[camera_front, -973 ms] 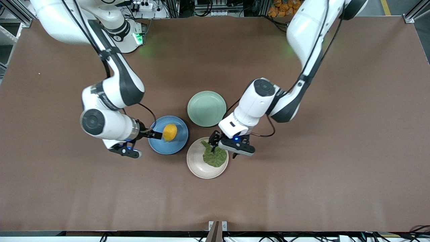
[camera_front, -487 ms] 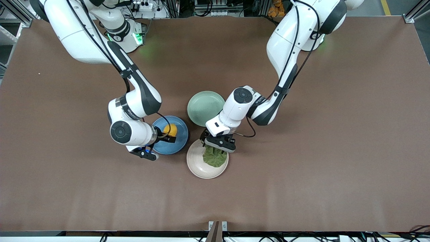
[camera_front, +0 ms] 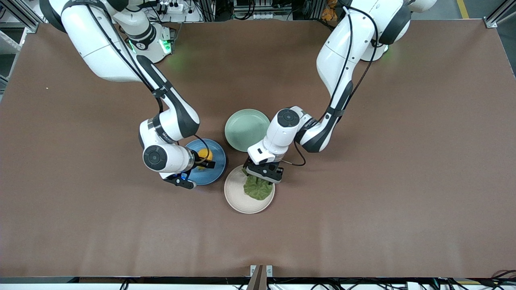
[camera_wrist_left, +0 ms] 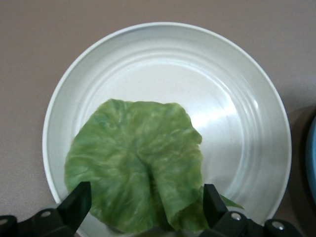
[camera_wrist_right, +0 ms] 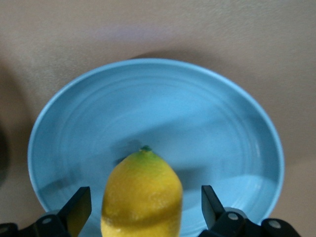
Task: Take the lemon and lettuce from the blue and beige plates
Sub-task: 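Close the right gripper on the lemon while the left gripper grasps the lettuce, then lift the lemon off the blue plate with the right gripper while the left lifts lettuce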
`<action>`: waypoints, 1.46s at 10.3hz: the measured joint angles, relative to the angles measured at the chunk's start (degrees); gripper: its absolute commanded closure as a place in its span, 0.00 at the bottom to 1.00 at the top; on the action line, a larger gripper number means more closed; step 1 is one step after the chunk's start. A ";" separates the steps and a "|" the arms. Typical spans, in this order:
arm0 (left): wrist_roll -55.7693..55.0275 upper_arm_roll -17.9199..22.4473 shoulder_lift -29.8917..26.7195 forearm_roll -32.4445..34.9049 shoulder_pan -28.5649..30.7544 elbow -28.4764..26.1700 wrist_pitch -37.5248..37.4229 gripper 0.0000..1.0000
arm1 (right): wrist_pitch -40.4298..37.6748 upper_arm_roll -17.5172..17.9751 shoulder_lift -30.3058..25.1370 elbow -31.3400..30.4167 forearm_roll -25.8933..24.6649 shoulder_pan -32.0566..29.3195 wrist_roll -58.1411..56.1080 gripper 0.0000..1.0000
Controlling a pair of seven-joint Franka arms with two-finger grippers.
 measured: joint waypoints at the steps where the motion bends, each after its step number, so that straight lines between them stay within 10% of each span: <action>1: 0.00 0.05 0.00 0.00 -0.08 0.04 0.00 0.02 | 0.18 0.05 0.01 -0.10 0.00 0.20 0.12 0.54; 4: 0.00 0.11 0.02 0.00 -0.17 0.05 0.00 0.43 | 0.13 0.06 -0.07 -0.02 0.00 0.20 0.71 0.96; 8: 0.00 1.37 0.10 0.03 -1.65 0.03 -0.06 1.00 | -8.18 2.30 -3.64 3.30 0.01 -5.84 0.36 1.00; 15: 0.00 3.38 -2.14 0.04 -2.15 0.68 -8.68 1.00 | -15.42 -7.86 -10.22 -0.31 0.09 -12.64 -30.10 1.00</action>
